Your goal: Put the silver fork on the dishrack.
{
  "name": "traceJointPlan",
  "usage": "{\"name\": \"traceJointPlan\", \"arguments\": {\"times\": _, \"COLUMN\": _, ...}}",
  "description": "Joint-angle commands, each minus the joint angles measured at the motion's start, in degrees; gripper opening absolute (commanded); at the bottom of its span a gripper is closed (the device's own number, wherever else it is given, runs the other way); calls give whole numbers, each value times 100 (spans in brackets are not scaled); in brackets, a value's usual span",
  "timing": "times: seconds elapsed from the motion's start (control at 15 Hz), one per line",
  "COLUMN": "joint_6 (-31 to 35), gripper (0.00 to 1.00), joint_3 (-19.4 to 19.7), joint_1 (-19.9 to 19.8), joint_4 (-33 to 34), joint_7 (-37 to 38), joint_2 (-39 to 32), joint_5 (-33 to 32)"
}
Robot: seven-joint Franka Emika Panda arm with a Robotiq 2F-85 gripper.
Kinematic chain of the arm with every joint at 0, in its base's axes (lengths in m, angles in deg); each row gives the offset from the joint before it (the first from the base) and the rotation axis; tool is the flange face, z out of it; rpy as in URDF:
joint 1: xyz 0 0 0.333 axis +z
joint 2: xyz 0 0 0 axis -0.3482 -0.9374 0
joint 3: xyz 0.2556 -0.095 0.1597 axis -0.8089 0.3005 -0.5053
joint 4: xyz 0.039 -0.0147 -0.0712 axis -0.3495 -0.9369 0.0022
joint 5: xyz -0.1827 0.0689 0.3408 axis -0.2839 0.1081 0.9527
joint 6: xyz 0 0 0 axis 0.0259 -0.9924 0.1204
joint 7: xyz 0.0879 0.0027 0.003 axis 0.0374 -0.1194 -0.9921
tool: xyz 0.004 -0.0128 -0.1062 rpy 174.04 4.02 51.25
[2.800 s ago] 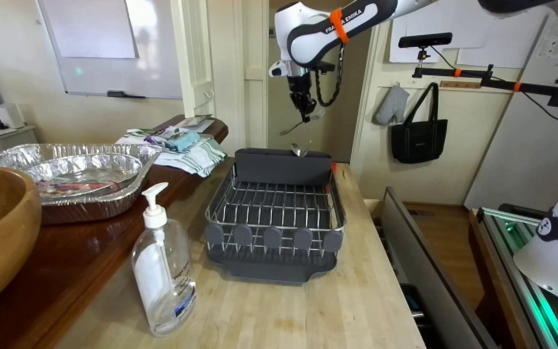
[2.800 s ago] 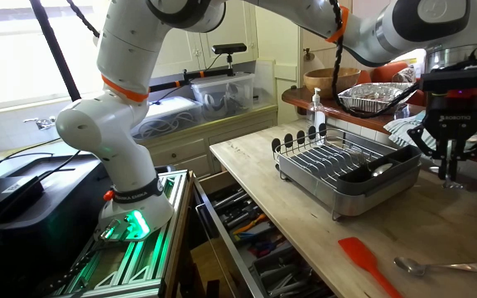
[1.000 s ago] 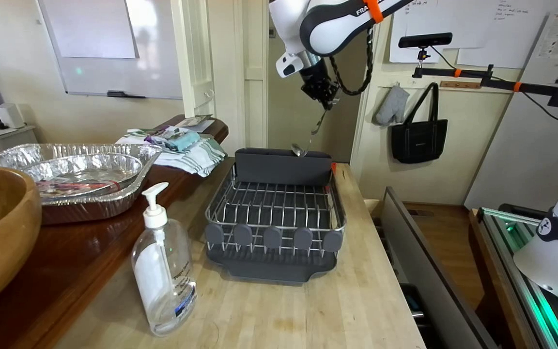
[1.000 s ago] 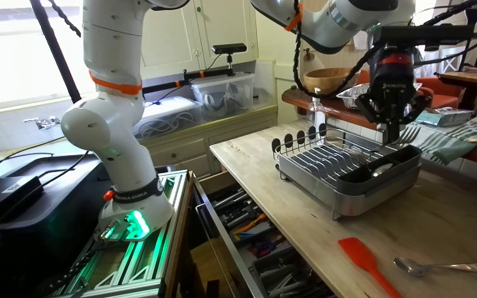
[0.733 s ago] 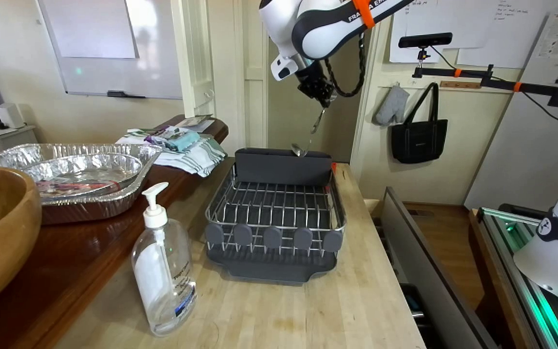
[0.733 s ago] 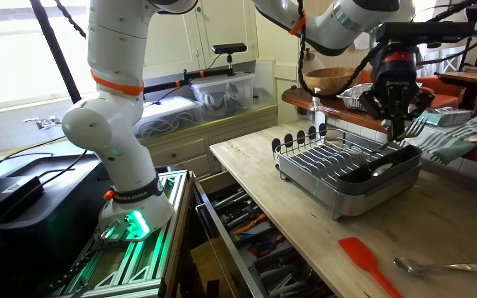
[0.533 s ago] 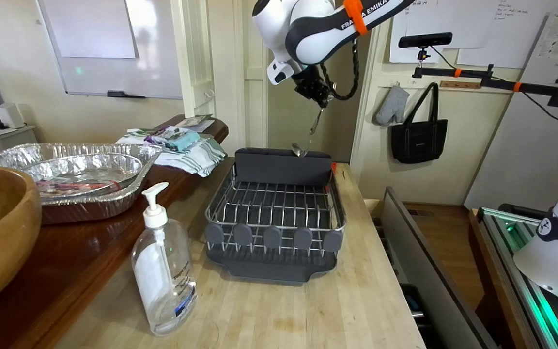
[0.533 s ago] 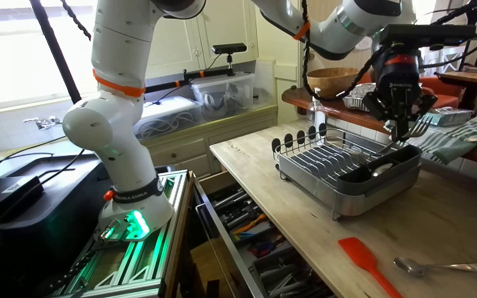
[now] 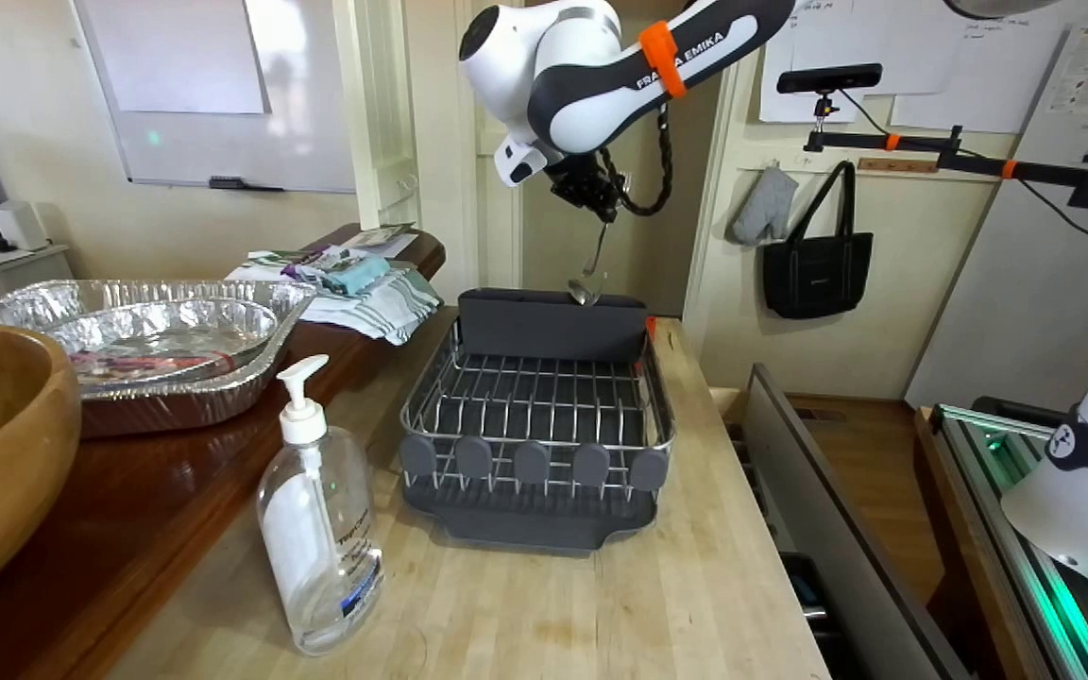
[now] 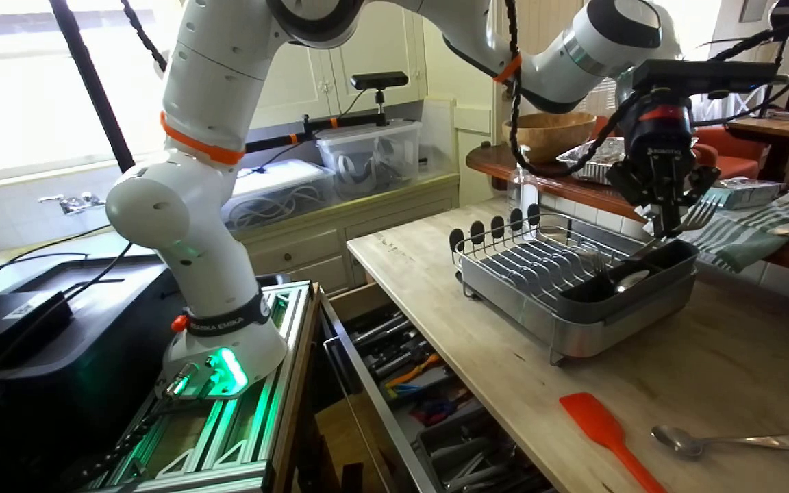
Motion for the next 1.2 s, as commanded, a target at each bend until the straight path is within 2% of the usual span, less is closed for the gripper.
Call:
{"name": "traceJointPlan", "arguments": {"times": 0.0, "joint_6": -152, "gripper": 2, "joint_3": -82, "joint_1": 85, "joint_4": 215, "joint_7": 62, "joint_2": -199, "joint_5": -162}}
{"name": "traceJointPlan", "arguments": {"times": 1.13, "joint_6": -136, "gripper": 2, "joint_3": -152, "joint_1": 435, "joint_4": 449, "joint_7": 828, "joint_2": -808, "joint_5": -654}}
